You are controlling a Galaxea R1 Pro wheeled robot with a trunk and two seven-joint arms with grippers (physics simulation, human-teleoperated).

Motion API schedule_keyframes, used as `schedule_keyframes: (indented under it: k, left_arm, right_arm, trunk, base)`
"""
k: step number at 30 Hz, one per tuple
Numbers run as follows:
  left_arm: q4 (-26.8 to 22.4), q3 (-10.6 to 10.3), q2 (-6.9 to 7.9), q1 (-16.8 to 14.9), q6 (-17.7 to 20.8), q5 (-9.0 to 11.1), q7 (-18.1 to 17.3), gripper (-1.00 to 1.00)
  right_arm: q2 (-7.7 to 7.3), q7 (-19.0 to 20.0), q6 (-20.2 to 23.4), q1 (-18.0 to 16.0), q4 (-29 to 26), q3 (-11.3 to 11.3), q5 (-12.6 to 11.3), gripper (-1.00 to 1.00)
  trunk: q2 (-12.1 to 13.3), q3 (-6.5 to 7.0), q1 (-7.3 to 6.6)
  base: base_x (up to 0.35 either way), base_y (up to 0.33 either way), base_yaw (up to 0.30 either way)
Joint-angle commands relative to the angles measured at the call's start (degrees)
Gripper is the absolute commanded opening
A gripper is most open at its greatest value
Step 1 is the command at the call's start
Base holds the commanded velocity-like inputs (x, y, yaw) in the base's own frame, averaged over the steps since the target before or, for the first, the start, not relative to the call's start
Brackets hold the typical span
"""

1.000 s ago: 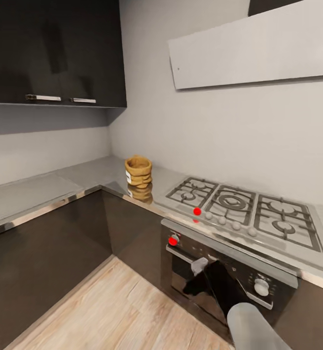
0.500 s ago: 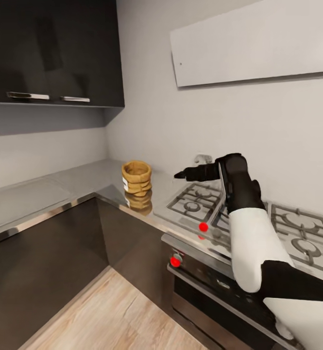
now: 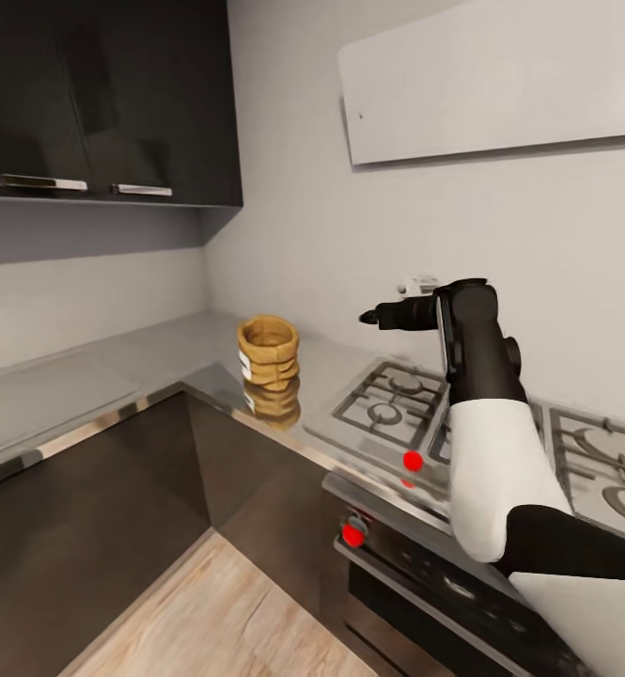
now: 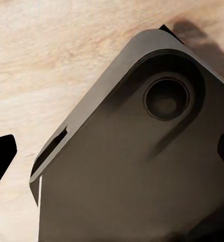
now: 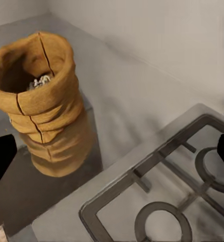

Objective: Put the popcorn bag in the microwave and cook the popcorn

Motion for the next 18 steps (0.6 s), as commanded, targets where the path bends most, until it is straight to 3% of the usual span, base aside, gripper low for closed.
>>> schedule_keyframes:
  k: [1,3,12,18]
  left_arm:
    - [-0.07,0.01,0.0,-0.01,-0.05,0.07,0.17,1.0]
    - [-0.07,0.01,0.0,-0.01,-0.08,0.07,0.16,1.0]
    - [-0.07,0.01,-0.09,-0.01,-0.03,0.07,0.16,1.0]
    - [-0.09,0.01,-0.09,-0.01,0.03,0.07,0.16,1.0]
  right_arm:
    - [0.08,-0.93,0.13,-0.07,0.03,-0.14,0.5,1.0]
    - [0.08,-4.0,0.13,-0.07,0.31,-0.11,0.37,1.0]
    - [0.08,-10.65,0.13,0.02,3.84,-0.1,0.31,1.0]
    - [0.08,-11.4,0.13,0.01,4.13,-0.14,0.21,1.0]
  trunk:
    - [-0.03,-0.06,0.03]
    - [-0.03,-0.06,0.03]
    - [-0.03,-0.06,0.03]
    - [-0.03,-0.06,0.03]
  base:
    - [0.31,0.178,0.0]
    - [0.302,0.209,0.0]
    - [0.271,0.254,0.0]
    - [0.26,0.264,0.0]
